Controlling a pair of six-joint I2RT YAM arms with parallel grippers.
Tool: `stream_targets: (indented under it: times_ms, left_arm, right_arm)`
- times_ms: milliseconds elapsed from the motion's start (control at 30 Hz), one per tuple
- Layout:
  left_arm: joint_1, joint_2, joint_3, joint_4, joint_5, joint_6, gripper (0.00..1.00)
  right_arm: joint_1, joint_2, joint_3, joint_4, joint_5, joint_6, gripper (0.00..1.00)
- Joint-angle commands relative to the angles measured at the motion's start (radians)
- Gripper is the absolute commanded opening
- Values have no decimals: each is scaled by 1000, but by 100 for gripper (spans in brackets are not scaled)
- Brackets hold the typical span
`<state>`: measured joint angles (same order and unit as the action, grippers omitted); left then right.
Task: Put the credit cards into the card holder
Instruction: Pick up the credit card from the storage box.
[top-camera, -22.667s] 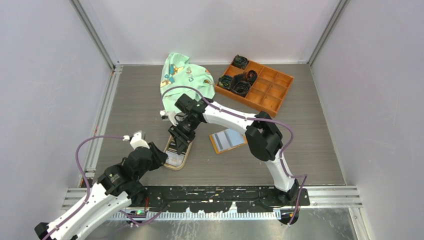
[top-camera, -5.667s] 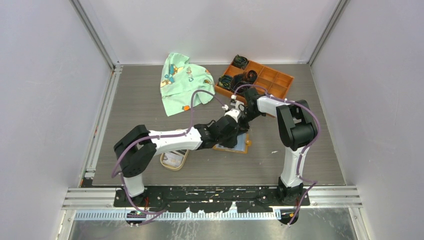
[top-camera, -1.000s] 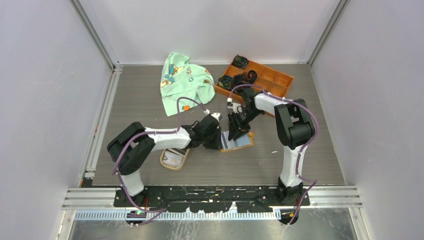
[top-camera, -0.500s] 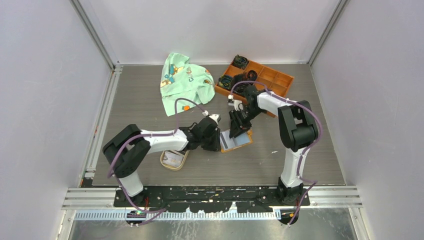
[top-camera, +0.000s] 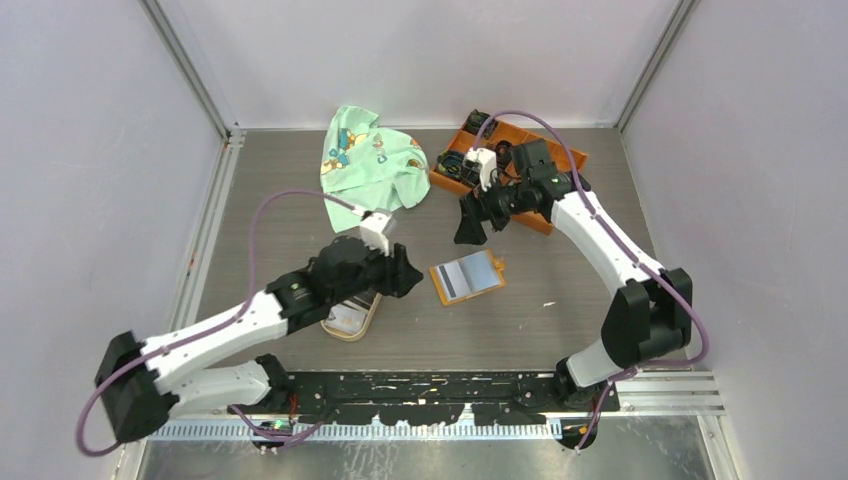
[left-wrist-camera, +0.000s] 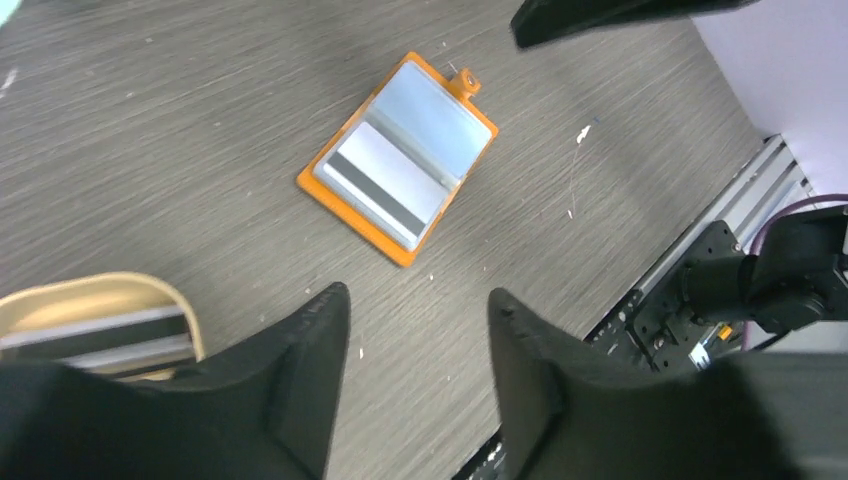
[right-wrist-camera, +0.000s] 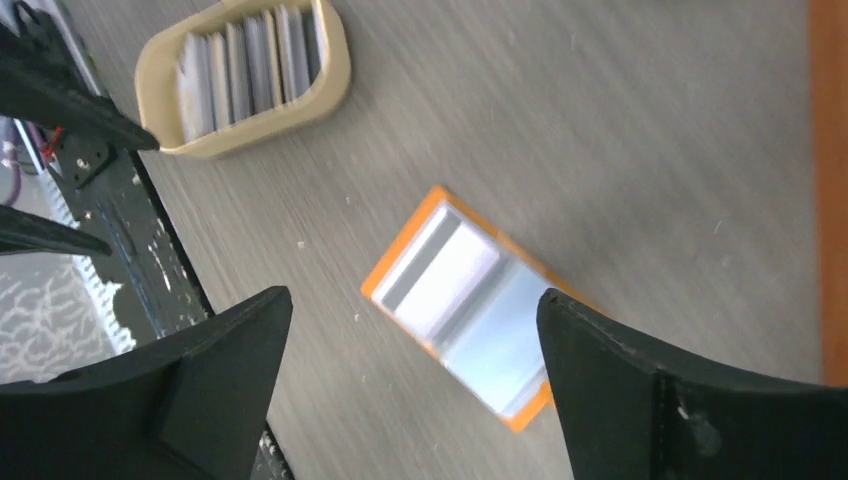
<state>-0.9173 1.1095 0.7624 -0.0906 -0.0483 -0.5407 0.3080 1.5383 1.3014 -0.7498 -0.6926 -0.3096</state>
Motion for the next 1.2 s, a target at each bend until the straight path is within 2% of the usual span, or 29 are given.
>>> stream_targets:
  times_ms: [0, 67, 133, 267, 433, 600, 700, 933, 1167]
  left_arm:
    - [1, -201, -99, -32, -95, 77, 61]
    - [3, -302, -150, -45, -120, 75, 70]
    - [3, -417, -194, -83, -153, 58, 75]
    - [6, -581, -234, -215, -247, -12, 76]
    - [7, -695, -248, -426, -394, -137, 72]
    - [7, -696, -219, -637, -530, -215, 59]
    - [7, -671, -215, -677, -549, -250, 54]
    - [8, -595, -240, -691, -579, -301, 53]
    - [9, -518, -248, -658, -549, -322, 54]
  right_arm:
    - [14, -53, 24, 272, -89, 31, 99]
    - [27, 33, 131, 155, -226, -6, 99]
    - [86, 87, 202, 82, -227, -26, 100]
    - [240, 130, 217, 137, -118, -4, 99]
    - [386, 316, 419, 19, -115, 65, 86]
    - [472, 507, 596, -50, -60, 202, 65]
    - [492, 604, 660, -81, -29, 243, 60]
    - [520, 712, 733, -136, 42, 236, 61]
    - [538, 791, 791, -166, 59, 242, 62]
